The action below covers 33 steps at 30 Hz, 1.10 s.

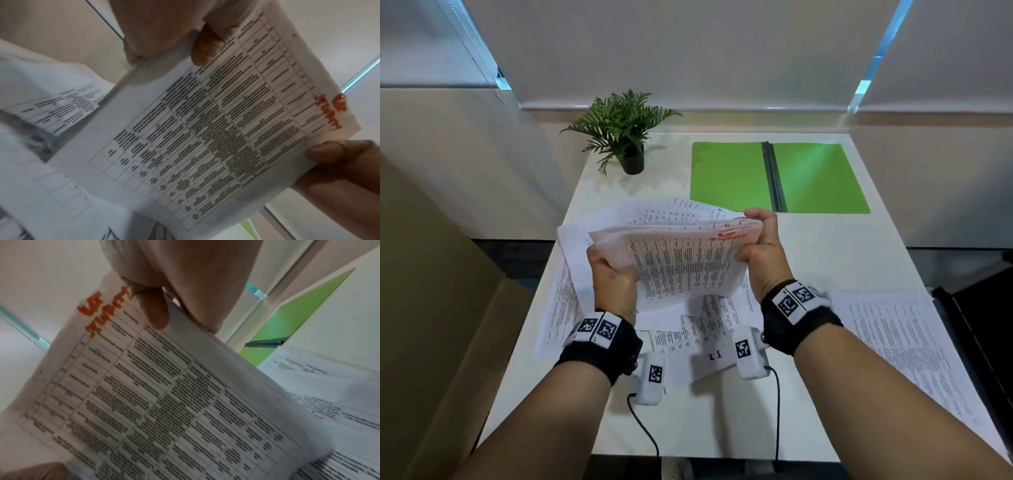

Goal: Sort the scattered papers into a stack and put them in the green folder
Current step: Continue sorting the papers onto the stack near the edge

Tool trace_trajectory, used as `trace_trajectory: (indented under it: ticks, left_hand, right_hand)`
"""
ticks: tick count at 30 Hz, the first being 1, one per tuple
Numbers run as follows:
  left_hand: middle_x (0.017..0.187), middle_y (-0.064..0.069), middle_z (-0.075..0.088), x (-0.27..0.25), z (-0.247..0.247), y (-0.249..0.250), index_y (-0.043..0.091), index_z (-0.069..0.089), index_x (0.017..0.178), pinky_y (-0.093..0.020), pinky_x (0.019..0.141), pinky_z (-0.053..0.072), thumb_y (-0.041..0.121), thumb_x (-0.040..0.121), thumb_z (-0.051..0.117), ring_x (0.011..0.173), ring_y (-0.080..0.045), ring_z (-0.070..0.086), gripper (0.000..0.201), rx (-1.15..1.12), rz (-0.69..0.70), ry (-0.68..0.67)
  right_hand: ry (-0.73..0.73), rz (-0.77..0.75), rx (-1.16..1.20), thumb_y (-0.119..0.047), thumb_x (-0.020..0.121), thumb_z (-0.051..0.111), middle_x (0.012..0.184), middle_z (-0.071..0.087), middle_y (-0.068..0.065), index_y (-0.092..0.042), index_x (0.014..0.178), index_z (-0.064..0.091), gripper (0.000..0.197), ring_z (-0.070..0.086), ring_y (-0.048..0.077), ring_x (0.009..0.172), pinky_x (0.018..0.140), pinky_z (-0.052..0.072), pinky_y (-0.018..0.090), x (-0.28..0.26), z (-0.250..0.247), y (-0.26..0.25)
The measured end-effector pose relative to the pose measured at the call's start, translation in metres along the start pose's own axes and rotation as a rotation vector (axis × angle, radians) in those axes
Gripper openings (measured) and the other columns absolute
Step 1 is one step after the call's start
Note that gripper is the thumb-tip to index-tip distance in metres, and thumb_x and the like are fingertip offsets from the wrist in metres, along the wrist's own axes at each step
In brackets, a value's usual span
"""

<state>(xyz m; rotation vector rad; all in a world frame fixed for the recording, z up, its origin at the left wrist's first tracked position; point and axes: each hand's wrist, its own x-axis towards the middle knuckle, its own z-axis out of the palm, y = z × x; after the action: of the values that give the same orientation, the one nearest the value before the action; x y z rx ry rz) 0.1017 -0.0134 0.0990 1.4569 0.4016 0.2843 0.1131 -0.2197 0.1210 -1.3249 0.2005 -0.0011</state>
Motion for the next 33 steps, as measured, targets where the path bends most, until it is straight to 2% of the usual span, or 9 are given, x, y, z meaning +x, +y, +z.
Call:
trace_trajectory:
  ticks: [7, 13, 18, 22, 24, 26, 29, 31, 33]
  left_hand:
    - [0.108, -0.003, 0.058, 0.007, -0.007, -0.029, 0.016, 0.04, 0.116, -0.046, 0.094, 0.05, -0.011, 0.083, 0.052, 0.096, -0.017, 0.058, 0.044, 0.129, -0.065, -0.04]
    - [0.111, -0.002, 0.058, 0.008, -0.013, -0.051, 0.021, 0.039, 0.125, -0.049, 0.1, 0.045, -0.005, 0.086, 0.05, 0.111, -0.03, 0.055, 0.048, 0.206, -0.167, -0.106]
    - [0.125, -0.003, 0.059, 0.005, -0.001, -0.046, 0.024, 0.04, 0.134, -0.048, 0.105, 0.042, -0.007, 0.086, 0.043, 0.116, -0.023, 0.055, 0.058, 0.127, -0.174, -0.122]
    - [0.123, -0.008, 0.057, 0.001, 0.004, -0.051, 0.028, 0.041, 0.125, -0.051, 0.102, 0.044, -0.004, 0.08, 0.047, 0.114, -0.029, 0.054, 0.056, 0.182, -0.178, -0.13]
    - [0.121, -0.006, 0.055, -0.003, 0.007, -0.053, 0.025, 0.037, 0.129, -0.044, 0.101, 0.044, 0.002, 0.086, 0.046, 0.112, -0.029, 0.053, 0.05, 0.245, -0.18, -0.163]
    - [0.111, -0.004, 0.053, -0.006, 0.013, -0.049, 0.016, 0.034, 0.128, -0.031, 0.085, 0.047, 0.001, 0.095, 0.04, 0.101, -0.024, 0.052, 0.037, 0.325, -0.126, -0.18]
    - [0.102, -0.007, 0.052, -0.016, 0.03, -0.033, 0.011, 0.034, 0.121, -0.024, 0.064, 0.045, 0.0, 0.098, 0.034, 0.088, -0.022, 0.051, 0.025, 0.395, -0.004, -0.222]
    - [0.115, -0.006, 0.054, -0.031, 0.049, -0.022, 0.01, 0.034, 0.126, -0.025, 0.069, 0.049, 0.0, 0.098, 0.035, 0.092, -0.019, 0.05, 0.029, 0.427, 0.03, -0.308]
    - [0.136, 0.007, 0.043, -0.052, 0.071, -0.019, 0.012, 0.03, 0.139, -0.026, 0.09, 0.043, 0.003, 0.099, 0.037, 0.108, -0.011, 0.046, 0.042, 0.486, 0.011, -0.401]
  right_hand:
    - [0.057, 0.085, -0.177, 0.016, 0.067, 0.05, 0.099, 0.068, 0.009, -0.011, 0.104, 0.058, 0.047, 0.064, 0.025, 0.098, 0.086, 0.055, 0.047, 0.008, 0.0, 0.036]
    - [0.058, 0.164, -0.21, 0.006, 0.061, 0.052, 0.115, 0.063, 0.016, -0.023, 0.114, 0.056, 0.06, 0.058, 0.031, 0.112, 0.094, 0.047, 0.057, 0.006, -0.004, 0.061]
    - [0.058, 0.165, -0.152, 0.018, 0.077, 0.044, 0.113, 0.062, 0.013, -0.012, 0.116, 0.049, 0.05, 0.062, 0.025, 0.101, 0.078, 0.056, 0.042, 0.005, -0.004, 0.049]
    - [0.002, 0.165, -0.307, 0.003, 0.072, 0.049, 0.119, 0.056, 0.021, -0.013, 0.115, 0.049, 0.046, 0.06, 0.034, 0.106, 0.085, 0.055, 0.053, 0.002, -0.005, 0.049]
    - [-0.028, 0.144, -0.439, -0.002, 0.081, 0.048, 0.116, 0.056, 0.025, -0.005, 0.113, 0.05, 0.032, 0.059, 0.037, 0.102, 0.079, 0.056, 0.047, -0.003, -0.006, 0.049]
    - [0.017, 0.127, -0.522, -0.006, 0.093, 0.045, 0.112, 0.058, 0.022, -0.005, 0.112, 0.047, 0.02, 0.058, 0.029, 0.091, 0.072, 0.051, 0.034, -0.007, -0.013, 0.046]
    - [0.137, 0.043, -0.508, -0.008, 0.095, 0.046, 0.102, 0.06, 0.013, -0.011, 0.107, 0.045, 0.013, 0.058, 0.022, 0.083, 0.07, 0.052, 0.034, -0.011, -0.035, 0.032]
    - [0.238, -0.001, -0.517, -0.008, 0.094, 0.046, 0.094, 0.058, 0.005, -0.012, 0.107, 0.044, 0.013, 0.057, 0.013, 0.077, 0.06, 0.049, 0.025, -0.013, -0.059, 0.021]
    - [0.345, -0.01, -0.596, -0.009, 0.094, 0.046, 0.086, 0.056, 0.005, -0.007, 0.103, 0.045, 0.009, 0.053, 0.014, 0.068, 0.053, 0.043, 0.023, -0.019, -0.093, 0.014]
